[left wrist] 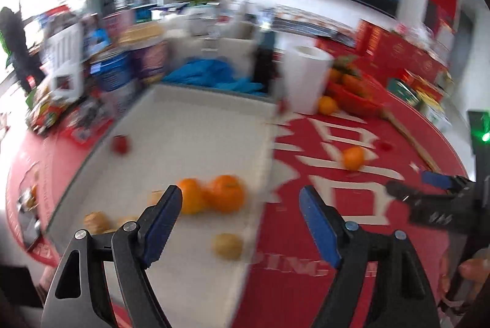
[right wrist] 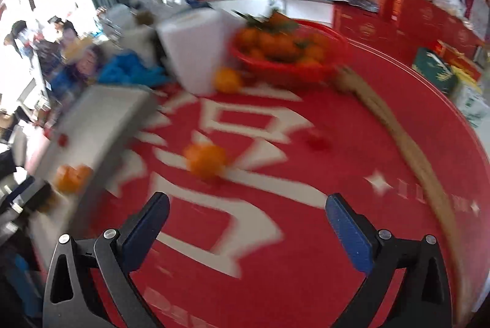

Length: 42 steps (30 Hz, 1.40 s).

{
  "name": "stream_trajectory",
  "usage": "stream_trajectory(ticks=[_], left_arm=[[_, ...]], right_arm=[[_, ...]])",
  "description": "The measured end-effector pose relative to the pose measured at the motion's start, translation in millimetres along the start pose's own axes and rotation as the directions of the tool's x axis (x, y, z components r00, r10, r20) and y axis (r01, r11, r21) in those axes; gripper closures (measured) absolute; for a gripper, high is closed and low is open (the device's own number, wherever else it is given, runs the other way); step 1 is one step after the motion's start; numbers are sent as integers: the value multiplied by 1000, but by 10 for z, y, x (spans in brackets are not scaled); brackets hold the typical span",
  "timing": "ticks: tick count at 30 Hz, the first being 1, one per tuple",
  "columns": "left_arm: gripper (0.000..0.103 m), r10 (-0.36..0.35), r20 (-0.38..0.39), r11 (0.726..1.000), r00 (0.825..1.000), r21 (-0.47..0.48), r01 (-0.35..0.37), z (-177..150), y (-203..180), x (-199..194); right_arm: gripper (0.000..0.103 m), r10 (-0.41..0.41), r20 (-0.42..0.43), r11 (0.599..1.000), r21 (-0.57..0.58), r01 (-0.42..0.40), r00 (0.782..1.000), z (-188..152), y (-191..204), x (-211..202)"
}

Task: Organize fruits
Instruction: 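Open both tools in the tray and withdraw them to the table, then grasp an orange with the left tool while the right tool grasps another red tomato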

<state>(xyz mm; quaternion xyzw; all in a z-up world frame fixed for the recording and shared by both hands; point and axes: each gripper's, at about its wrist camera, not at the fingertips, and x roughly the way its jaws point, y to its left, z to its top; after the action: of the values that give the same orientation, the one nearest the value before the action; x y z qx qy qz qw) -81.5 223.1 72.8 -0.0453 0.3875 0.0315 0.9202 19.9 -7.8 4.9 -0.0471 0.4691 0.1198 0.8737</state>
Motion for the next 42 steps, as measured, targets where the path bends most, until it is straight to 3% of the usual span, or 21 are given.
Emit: stream_trajectory(ticks=[6, 9, 19, 21, 23, 24, 28, 32, 42], left_arm=[[21, -57, -67, 992, 996, 110, 64, 122, -645, 303], [21, -77, -84, 986, 994, 144, 88, 213, -927, 483], [23, -2, -127, 974, 992, 227, 30, 302, -1438, 1065], [33, 2, -159, 975, 987, 219, 33, 277, -1452, 1150], [51, -43, -156, 982, 987, 177, 70, 286, -1399, 1135], [65, -63, -162, 981, 985, 172, 91, 289, -1391, 1131], [65, -35, -142, 980, 989, 189, 61, 223, -1330, 1063], [65, -34, -136, 989, 990, 138, 53, 50, -1092, 898], [64, 19, -80, 993, 997, 114, -10, -245, -944, 642]], right_arm=[[0, -92, -28, 995, -48, 91, 995, -340, -307, -14], [0, -83, -43, 996, -42, 81, 996, -486, -450, -7], [0, -86, 1, 996, -35, 86, 996, -557, -514, -59], [0, -86, 1, 996, -35, 86, 996, -559, -511, -56], [0, -86, 1, 996, -35, 86, 996, -560, -512, -57], [0, -86, 1, 996, -36, 86, 996, -557, -512, -56], [0, -80, 1, 996, -44, 80, 997, -550, -514, -44], [0, -72, -7, 996, -54, 72, 997, -444, -545, 31], [0, -108, 2, 994, -3, 108, 994, 373, -571, 603]])
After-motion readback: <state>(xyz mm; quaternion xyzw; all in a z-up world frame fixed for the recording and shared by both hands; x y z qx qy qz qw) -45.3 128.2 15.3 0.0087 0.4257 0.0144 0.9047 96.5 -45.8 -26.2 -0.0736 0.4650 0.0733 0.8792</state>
